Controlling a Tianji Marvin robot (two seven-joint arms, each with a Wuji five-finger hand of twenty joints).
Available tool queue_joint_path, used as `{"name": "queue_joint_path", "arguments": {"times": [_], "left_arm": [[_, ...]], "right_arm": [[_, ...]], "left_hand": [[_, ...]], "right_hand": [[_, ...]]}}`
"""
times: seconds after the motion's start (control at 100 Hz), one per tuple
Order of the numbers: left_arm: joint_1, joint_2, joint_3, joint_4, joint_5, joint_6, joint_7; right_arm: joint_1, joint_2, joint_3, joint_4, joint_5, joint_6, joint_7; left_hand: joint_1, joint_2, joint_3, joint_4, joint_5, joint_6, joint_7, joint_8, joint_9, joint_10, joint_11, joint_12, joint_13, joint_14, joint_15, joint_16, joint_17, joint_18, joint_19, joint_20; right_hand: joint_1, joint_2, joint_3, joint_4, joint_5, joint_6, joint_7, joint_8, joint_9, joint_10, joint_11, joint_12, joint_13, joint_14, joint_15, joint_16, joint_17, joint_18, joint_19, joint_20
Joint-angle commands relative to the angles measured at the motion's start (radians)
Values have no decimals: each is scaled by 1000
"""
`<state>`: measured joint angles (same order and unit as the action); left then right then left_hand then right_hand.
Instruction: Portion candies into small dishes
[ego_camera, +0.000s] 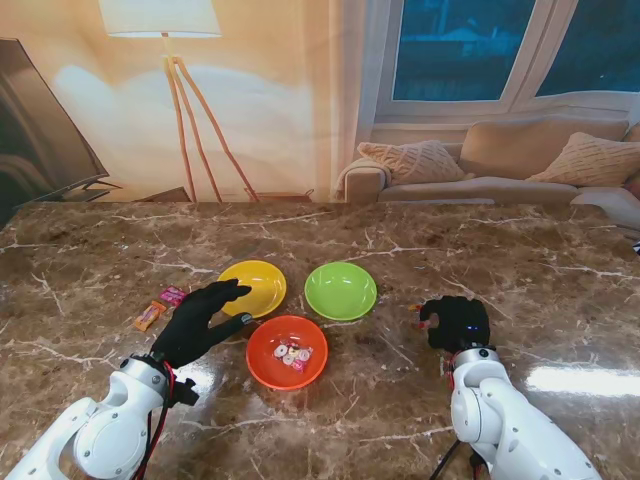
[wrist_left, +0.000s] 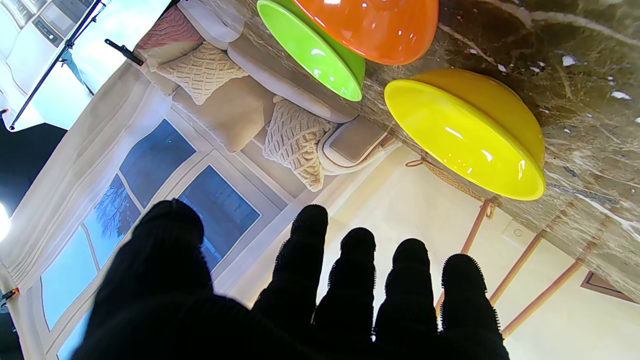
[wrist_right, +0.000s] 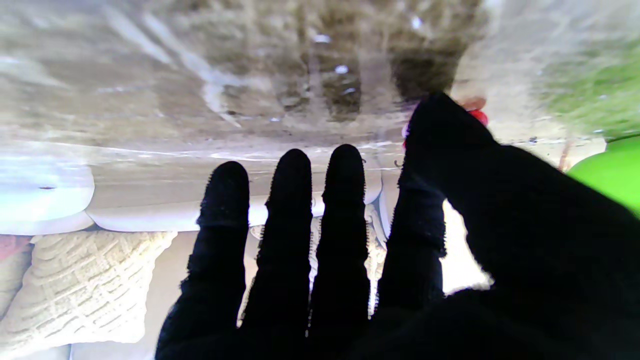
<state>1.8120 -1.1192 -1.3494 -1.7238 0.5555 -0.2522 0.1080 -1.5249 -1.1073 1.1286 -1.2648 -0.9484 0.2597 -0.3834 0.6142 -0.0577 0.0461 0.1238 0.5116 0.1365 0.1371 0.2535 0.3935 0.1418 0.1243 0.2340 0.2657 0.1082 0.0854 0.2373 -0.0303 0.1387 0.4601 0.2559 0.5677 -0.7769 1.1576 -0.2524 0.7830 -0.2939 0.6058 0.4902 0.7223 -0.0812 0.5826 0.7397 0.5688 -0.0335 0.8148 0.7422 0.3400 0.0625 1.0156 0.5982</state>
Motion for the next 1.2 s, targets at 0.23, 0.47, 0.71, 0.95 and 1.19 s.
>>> {"name": "queue_joint_path", "arguments": {"times": [0.23,0.47,0.71,0.95,1.19], "left_arm": [[7,-1,1,2,2,0,2],[6,0,2,2,1,0,0],[9,0,0,1,1,1,0],[9,0,-1,1,3,2,1],[10,-1,-2,0,4,2,3]], "right_arm": [[-7,-11,-25,48,54,23,14],[1,-25,-37,69,106,25,-4],[8,-27,-50,93,123,29,2],[15,-21,-63,115,121,26,21],[10,-11,-70,113,106,22,56]], "left_hand": [[-18,43,-24,7,14,-10,1,16,11,5,-16,-7,7,-10,-9,-9,-15,3,-29,-8],[-17,43,-24,7,13,-9,0,16,10,6,-16,-7,6,-9,-10,-9,-16,7,-31,-9],[-17,42,-24,7,13,-10,1,16,10,6,-17,-7,6,-9,-10,-9,-15,10,-33,-8],[-17,43,-24,7,12,-10,1,16,10,8,-17,-7,6,-7,-10,-9,-15,11,-35,-8],[-17,44,-24,7,14,-11,2,17,10,10,-18,-7,4,-5,-10,-9,-16,12,-37,-8]], "right_hand": [[22,-46,-64,-47,41,35,262,-108,3,-3,14,-4,5,-13,11,-2,-1,2,7,14],[46,-46,-51,-40,117,6,315,-97,12,-7,15,-5,9,-13,12,-2,-2,1,7,14],[62,-42,-26,-31,164,4,338,-118,29,-10,17,-7,21,-14,17,-2,3,1,11,16],[52,-41,-33,-36,190,13,353,-133,48,-8,13,-12,29,-10,18,-2,6,4,12,17],[33,-29,55,-37,197,8,380,98,73,-20,17,124,23,-20,17,-3,0,-8,14,16]]}}
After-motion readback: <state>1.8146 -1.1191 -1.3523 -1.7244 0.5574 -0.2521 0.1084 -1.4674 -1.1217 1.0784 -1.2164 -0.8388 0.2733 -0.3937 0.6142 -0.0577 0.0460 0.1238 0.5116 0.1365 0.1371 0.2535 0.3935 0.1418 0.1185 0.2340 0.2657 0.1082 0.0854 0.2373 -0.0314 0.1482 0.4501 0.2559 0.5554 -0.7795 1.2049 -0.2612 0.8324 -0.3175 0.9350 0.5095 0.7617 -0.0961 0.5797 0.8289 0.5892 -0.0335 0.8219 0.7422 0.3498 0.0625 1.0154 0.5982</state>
